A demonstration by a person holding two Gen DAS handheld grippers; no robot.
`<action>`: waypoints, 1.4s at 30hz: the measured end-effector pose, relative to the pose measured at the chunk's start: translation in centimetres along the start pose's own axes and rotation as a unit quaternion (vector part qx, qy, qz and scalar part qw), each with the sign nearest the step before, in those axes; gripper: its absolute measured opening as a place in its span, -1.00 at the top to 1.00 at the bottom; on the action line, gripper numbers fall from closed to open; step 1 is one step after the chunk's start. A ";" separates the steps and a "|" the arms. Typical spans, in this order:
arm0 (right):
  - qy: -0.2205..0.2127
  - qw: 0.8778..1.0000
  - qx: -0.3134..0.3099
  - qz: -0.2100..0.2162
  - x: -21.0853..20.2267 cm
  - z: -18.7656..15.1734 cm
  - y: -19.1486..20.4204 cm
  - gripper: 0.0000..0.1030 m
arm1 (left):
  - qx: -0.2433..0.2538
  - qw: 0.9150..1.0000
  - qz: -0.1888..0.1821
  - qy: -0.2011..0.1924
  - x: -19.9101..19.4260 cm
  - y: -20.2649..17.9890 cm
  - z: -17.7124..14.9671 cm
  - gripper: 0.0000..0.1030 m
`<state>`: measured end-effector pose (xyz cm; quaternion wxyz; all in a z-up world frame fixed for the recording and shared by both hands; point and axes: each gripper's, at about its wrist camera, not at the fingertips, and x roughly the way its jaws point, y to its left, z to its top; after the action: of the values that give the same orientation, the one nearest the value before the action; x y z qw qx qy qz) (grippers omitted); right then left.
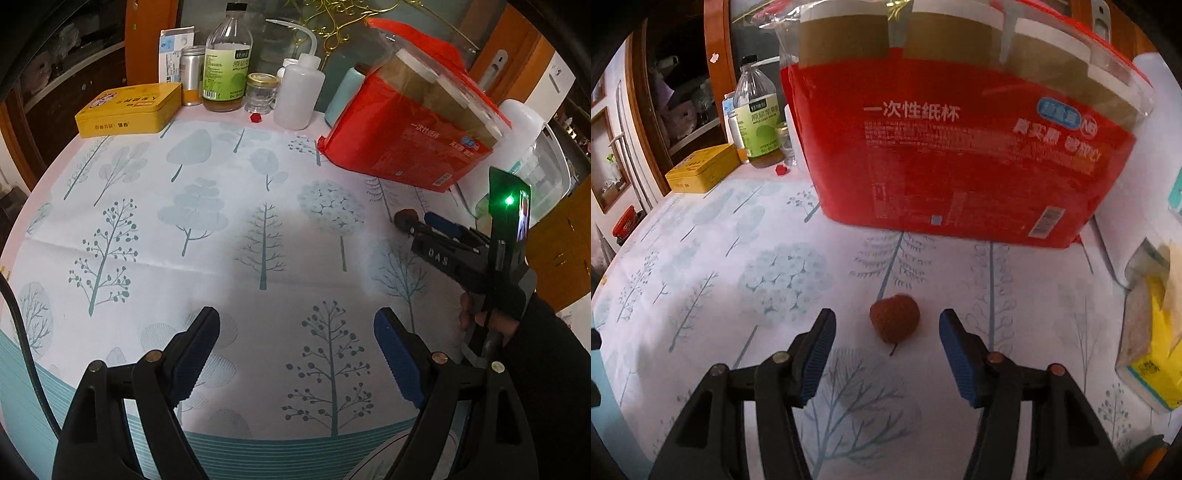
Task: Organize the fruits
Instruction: 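Close the right tool on the brown fruit and lift it, then carry the brown fruit in the right tool to the plate and release it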
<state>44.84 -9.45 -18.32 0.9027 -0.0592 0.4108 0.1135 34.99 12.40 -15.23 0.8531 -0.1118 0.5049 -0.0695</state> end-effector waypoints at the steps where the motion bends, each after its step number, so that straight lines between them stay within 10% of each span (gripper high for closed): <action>1: -0.001 1.000 0.002 -0.001 0.1 0.1 0.0 -0.08 | 0.001 1.000 0.000 0.000 0.1 0.0 -0.1 -0.64; 9: 0.024 1.000 0.010 0.001 1.6 0.6 -0.1 0.40 | 0.007 1.000 0.004 0.005 0.0 -0.1 -0.8 -0.64; 24: 0.028 0.999 0.039 0.021 -1.7 0.1 0.3 0.42 | 0.011 1.000 0.020 0.009 -2.4 -0.8 -3.0 -0.64; 42: 0.041 0.996 0.073 0.039 -13.3 -8.0 0.8 0.42 | 0.023 0.999 0.041 -0.006 -8.5 -3.1 -7.5 -0.64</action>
<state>30.32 -12.32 -13.55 0.8816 0.0183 0.4570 0.1162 24.36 10.44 -10.71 0.8608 -0.0716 0.5019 -0.0452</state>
